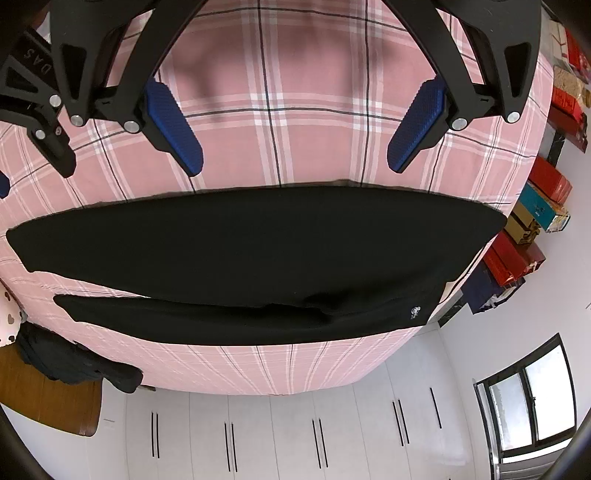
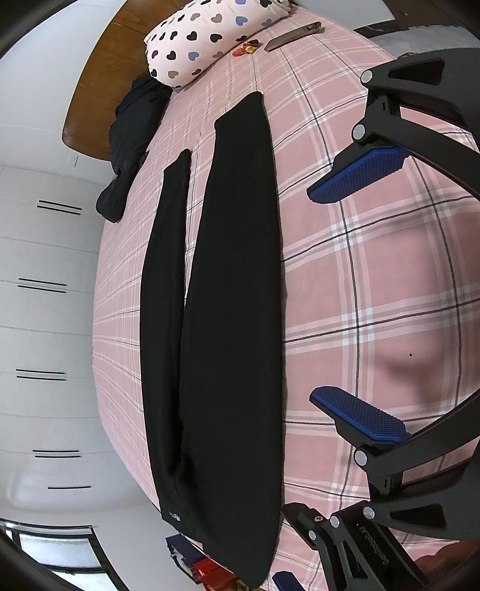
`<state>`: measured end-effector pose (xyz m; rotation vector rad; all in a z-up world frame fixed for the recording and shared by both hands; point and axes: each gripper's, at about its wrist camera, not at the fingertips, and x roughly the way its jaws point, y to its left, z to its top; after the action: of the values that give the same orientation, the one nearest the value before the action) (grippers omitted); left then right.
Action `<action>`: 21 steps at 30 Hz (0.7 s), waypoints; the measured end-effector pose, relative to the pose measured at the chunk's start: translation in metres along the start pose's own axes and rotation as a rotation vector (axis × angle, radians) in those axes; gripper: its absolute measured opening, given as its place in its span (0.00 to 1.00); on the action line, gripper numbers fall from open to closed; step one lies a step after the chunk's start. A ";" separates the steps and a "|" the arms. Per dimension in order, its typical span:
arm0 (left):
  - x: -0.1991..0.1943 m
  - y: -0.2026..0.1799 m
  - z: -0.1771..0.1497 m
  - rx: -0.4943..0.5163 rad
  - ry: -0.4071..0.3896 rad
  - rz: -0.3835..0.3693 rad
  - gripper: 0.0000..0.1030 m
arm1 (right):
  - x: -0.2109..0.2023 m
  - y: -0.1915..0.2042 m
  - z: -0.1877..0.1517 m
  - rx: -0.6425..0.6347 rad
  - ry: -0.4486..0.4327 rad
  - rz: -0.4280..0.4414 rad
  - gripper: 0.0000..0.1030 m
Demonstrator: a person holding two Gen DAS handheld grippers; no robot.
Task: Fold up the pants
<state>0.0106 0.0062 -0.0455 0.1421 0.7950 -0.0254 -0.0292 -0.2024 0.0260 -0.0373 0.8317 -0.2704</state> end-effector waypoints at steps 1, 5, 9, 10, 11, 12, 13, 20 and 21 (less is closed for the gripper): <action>0.000 0.000 0.000 0.000 0.001 0.001 0.95 | 0.000 0.000 0.000 -0.001 0.001 -0.001 0.95; 0.001 0.000 0.000 0.000 0.004 0.000 0.95 | 0.000 0.000 0.000 -0.002 -0.011 -0.003 0.95; 0.003 0.001 0.000 -0.002 0.006 0.003 0.95 | 0.000 0.001 0.000 -0.003 -0.017 -0.003 0.95; 0.003 0.000 0.000 -0.002 0.007 0.002 0.95 | 0.000 0.001 0.000 -0.003 -0.026 -0.006 0.95; 0.003 0.000 0.000 -0.002 0.008 0.002 0.95 | -0.001 0.002 0.000 -0.002 -0.032 -0.005 0.95; 0.003 0.000 0.000 -0.001 0.008 0.005 0.95 | -0.001 0.002 0.000 -0.004 -0.033 -0.007 0.95; 0.004 0.000 0.000 0.000 0.009 0.004 0.95 | -0.001 0.002 0.000 -0.006 -0.033 -0.009 0.95; 0.007 0.002 0.000 -0.003 0.013 0.005 0.95 | 0.000 0.001 -0.002 0.020 -0.039 0.015 0.95; 0.007 0.002 0.000 -0.002 0.014 0.004 0.95 | 0.002 0.001 -0.001 0.025 -0.027 0.021 0.95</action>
<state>0.0156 0.0085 -0.0503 0.1418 0.8083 -0.0197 -0.0286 -0.2021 0.0233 -0.0088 0.8018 -0.2596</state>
